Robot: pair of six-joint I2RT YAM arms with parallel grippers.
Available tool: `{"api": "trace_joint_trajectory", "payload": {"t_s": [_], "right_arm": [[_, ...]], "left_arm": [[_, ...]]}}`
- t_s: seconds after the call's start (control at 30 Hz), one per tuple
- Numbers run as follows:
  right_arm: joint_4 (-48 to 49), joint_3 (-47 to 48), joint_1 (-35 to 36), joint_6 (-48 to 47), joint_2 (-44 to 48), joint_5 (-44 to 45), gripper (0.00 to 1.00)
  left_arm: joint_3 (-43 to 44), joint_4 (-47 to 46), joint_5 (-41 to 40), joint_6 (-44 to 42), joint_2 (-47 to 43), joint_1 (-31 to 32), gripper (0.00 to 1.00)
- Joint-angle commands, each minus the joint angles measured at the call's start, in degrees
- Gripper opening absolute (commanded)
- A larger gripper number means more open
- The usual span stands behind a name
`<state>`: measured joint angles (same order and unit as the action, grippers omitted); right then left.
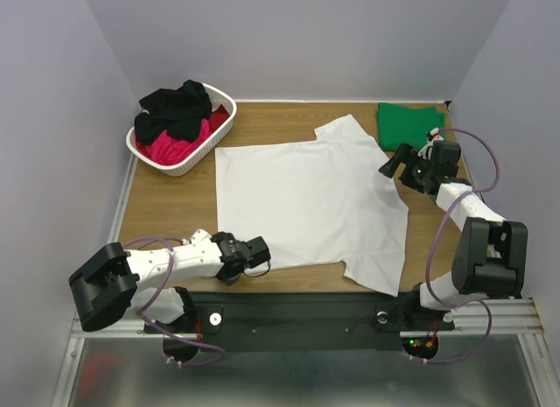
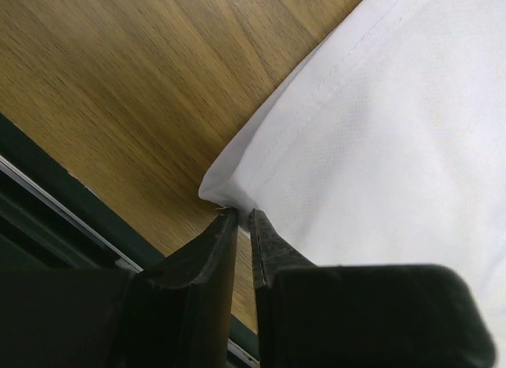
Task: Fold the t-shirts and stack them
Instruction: Fold the tshirt
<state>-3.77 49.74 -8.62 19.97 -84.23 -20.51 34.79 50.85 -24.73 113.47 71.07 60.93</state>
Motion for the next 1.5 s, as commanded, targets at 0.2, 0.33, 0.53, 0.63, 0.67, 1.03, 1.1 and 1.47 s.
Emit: {"api": "trace_joint_trajectory", "payload": {"t_s": [0.2,0.33,0.53,0.63,0.67,1.03,1.1,1.47], "right_arm": [[2.98,-1.04,-0.61,-0.28,1.61,-1.37,1.00],[2.98,-0.87,-0.52,-0.63,1.61,-2.78,1.00],[2.89,-1.13,-0.52,-0.46,2.05,-3.57,1.00],[2.89,-0.96,-0.43,0.33,2.22,-5.15,1.00],[2.89,-0.96,-0.34,0.51,2.31,-5.41,1.00],[-10.79,-0.60,7.11,-0.89,12.06,6.60,0.99],[-13.97,-0.43,9.40,-1.51,13.73,10.12,0.99],[-31.12,-0.25,23.28,4.36,13.92,20.16,0.95]], "left_arm": [[5.55,2.24,-10.68,9.76,-0.14,0.68,0.15],[5.74,-0.13,-13.85,5.37,-0.40,0.68,0.05],[3.98,-2.68,-18.15,1.14,-4.88,0.69,0.00],[3.19,-3.83,-21.67,-0.44,-6.90,0.69,0.00],[2.84,-4.44,-23.33,-1.14,-7.17,0.69,0.00],[0.99,-13.66,-30.02,-17.29,-9.19,0.42,0.00],[0.11,-16.91,-30.90,-21.52,-10.59,-0.28,0.00],[-2.27,-41.18,-26.86,-47.89,-10.95,-7.57,0.00]]}}
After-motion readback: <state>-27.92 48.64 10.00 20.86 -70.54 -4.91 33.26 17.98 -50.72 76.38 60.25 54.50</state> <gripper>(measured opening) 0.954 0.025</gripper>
